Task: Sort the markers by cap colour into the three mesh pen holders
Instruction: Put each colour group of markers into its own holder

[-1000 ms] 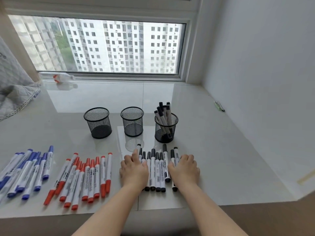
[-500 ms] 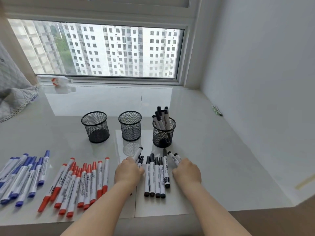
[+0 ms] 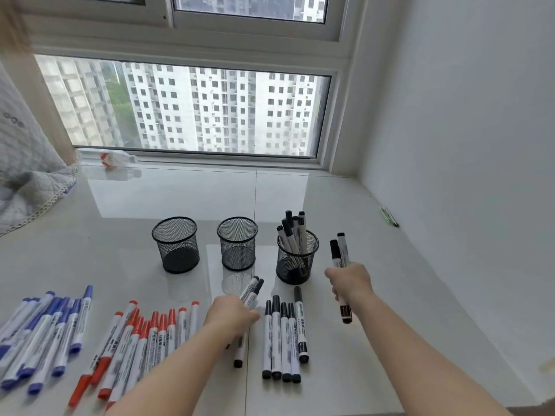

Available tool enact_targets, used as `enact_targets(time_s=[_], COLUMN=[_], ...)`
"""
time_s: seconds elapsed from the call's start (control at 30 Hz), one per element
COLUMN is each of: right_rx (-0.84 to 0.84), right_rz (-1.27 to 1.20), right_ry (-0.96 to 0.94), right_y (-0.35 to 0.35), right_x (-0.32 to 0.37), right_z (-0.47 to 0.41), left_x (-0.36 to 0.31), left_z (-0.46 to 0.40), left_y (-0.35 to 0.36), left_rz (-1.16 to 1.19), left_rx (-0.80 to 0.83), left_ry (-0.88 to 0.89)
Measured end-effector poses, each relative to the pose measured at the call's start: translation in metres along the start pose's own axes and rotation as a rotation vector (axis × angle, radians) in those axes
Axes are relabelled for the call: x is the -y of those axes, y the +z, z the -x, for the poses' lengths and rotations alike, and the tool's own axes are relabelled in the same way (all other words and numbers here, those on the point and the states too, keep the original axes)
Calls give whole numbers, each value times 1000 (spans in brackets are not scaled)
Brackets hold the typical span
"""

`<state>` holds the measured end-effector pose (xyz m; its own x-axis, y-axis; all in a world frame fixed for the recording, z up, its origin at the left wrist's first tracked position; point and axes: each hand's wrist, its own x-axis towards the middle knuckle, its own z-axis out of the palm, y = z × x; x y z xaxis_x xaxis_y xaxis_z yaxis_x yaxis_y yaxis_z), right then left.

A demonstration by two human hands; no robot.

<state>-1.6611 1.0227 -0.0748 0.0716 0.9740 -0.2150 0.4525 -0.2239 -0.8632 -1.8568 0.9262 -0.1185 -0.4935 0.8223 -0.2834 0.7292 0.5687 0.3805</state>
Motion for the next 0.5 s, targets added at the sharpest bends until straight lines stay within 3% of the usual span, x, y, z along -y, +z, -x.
enact_targets(time_s=[0.17,0.37,0.5], right_rx=[-20,-154,-109], right_rz=[-406,-610,-638], right_ry=[-156,-227,-269], right_y=[6,27,42], right_x=[63,87,85], right_z=[-21,-37,-46], left_x=[-10,-46,-82], left_z=[-15,-27,-41], left_y=[-25,-63,-88], left_rz=[259,617,887], left_rx=[-35,-138,-269], left_ry=[74,311,401])
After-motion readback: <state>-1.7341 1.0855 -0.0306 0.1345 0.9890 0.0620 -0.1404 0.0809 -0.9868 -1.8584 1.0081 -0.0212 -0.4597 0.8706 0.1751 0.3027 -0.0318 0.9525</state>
